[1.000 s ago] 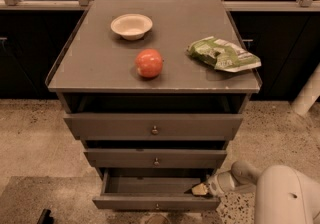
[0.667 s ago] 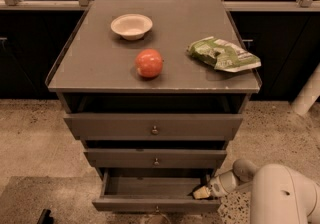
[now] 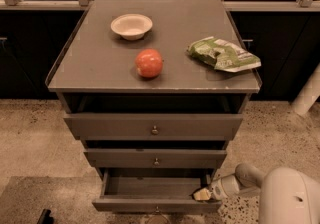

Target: Open bottom drawer

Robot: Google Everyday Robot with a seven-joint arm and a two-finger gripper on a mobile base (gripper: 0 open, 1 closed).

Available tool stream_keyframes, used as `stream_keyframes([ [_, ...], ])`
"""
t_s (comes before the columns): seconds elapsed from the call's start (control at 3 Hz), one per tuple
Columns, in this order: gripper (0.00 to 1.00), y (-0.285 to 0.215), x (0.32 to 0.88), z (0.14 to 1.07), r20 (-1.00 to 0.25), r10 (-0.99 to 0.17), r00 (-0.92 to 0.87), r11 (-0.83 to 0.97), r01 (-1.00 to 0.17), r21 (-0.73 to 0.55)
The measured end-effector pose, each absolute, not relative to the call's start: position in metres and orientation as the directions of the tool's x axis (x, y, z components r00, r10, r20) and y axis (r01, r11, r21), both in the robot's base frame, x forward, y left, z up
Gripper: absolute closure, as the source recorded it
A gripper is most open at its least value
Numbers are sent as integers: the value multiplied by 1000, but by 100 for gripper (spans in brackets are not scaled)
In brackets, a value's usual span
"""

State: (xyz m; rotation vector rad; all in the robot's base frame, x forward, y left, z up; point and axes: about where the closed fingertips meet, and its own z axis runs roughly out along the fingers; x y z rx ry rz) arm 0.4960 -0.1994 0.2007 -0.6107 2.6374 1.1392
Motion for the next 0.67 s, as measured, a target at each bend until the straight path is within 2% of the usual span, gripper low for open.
stream_keyframes([
  [0.67,100,-251,444,206,-367,-47,-929,688,-296,663],
])
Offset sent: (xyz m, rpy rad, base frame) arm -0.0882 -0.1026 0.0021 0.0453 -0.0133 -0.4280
